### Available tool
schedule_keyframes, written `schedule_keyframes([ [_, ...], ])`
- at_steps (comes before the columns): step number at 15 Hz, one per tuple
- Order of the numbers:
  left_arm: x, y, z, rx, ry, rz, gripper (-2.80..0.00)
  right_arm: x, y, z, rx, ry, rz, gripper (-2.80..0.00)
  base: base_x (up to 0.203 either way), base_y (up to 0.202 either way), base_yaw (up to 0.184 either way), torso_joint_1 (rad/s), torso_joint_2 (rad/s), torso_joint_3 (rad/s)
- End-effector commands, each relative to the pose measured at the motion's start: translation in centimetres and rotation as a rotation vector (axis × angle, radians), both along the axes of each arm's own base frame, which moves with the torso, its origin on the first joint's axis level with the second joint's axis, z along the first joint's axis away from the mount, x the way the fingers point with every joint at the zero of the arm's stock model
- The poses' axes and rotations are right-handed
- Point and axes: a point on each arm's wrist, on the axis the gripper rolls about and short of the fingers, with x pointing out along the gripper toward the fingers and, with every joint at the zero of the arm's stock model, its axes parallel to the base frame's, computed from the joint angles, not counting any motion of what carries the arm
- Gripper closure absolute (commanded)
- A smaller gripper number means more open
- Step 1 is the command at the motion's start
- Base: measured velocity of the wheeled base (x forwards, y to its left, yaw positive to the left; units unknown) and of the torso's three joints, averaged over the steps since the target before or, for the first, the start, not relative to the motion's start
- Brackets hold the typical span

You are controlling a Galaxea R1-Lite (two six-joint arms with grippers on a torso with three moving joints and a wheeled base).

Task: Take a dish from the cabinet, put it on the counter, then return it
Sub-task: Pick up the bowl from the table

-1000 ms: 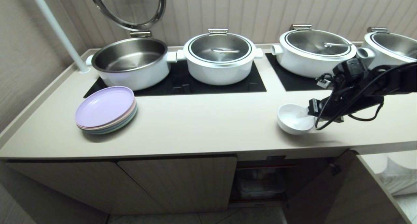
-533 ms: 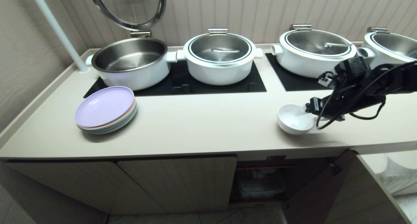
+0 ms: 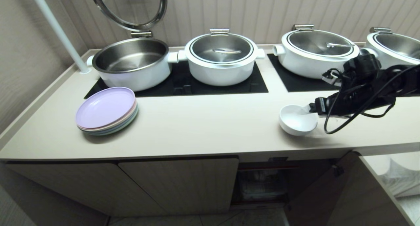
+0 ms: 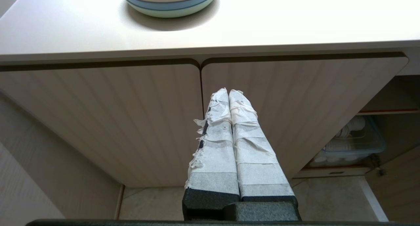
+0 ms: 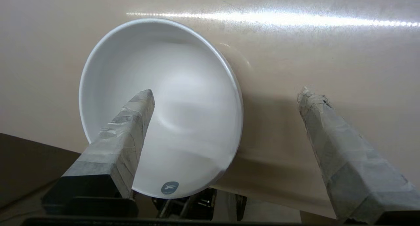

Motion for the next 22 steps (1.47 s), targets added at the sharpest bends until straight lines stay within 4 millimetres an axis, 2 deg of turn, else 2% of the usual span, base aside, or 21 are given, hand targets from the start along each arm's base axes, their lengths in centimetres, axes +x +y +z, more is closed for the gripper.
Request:
schedule_keyframes([
  [1, 0.0, 0.0, 0.0, 0.0, -0.001, 0.0, 0.0, -0.9, 0.0, 0.6, -0.011, -0.035, 0.012, -2.8, 0.0, 0.0, 0.0, 0.0, 0.0, 0.0],
  [9, 0.0, 0.0, 0.0, 0.0, -0.001, 0.0, 0.0, -3.8, -0.1, 1.1, -0.096, -0.252, 0.007, -2.8, 0.0, 0.0, 0.0, 0.0, 0.0, 0.0],
  [15, 0.0, 0.0, 0.0, 0.0, -0.001, 0.0, 0.0, -6.7, -0.1, 1.7, -0.106, -0.355, -0.013, -2.8, 0.0, 0.0, 0.0, 0.0, 0.0, 0.0],
  [16, 0.0, 0.0, 0.0, 0.0, -0.001, 0.0, 0.0, -7.1, -0.1, 1.9, -0.104, -0.37, -0.012, 0.0, 0.0, 0.0, 0.0, 0.0, 0.0, 0.0],
  [22, 0.0, 0.0, 0.0, 0.0, -0.001, 0.0, 0.0, -9.7, -0.1, 2.9, -0.097, -0.462, -0.017, 0.0, 0.0, 0.0, 0.0, 0.0, 0.0, 0.0],
])
